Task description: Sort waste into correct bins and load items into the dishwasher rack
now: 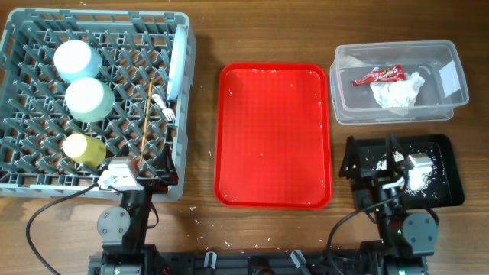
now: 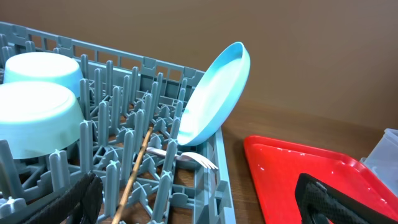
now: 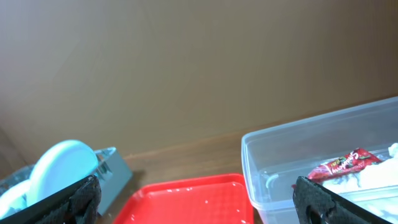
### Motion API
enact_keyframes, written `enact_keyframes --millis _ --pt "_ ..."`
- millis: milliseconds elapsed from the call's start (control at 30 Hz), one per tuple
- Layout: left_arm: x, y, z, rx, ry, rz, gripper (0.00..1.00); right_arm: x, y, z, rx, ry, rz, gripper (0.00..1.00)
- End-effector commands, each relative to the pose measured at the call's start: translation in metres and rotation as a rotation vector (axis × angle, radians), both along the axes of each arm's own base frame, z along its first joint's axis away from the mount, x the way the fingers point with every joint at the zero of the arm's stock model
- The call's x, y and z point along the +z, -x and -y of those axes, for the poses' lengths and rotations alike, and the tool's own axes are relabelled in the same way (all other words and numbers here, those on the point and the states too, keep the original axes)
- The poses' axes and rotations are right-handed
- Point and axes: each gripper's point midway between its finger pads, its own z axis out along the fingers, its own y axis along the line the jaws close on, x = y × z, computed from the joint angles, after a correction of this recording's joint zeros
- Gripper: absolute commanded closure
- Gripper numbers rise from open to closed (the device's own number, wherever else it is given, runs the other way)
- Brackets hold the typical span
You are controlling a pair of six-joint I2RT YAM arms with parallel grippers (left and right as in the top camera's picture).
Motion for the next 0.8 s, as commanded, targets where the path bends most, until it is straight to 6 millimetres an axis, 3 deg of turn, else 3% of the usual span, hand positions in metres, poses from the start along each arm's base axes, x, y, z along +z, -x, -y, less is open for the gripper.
enact_keyframes --millis 0,167,300,367,767 --pt "-0.002 0.0 -0.003 0.017 0.008 -0.002 0.0 -0.005 0.0 -0.004 0.012 0.108 0.026 0.0" --pt "-0.002 0.0 -0.003 0.017 0.008 -0.002 0.0 -0.023 -0.005 -0.007 0.01 0.265 0.059 0.0" --pt "-0.002 0.0 -0.003 0.017 0.008 -0.002 0.0 -0.027 -0.005 -0.01 0.021 0.358 0.068 0.0" --pt "-0.002 0.0 -0.003 0.017 0.008 -0.002 0.0 -0.05 -0.006 -0.009 0.032 0.379 -0.022 0.0" --pt "-0.002 0.0 -0.003 0.017 0.008 -0.002 0.0 -0.049 -0.007 -0.007 0.017 0.377 -0.021 0.0"
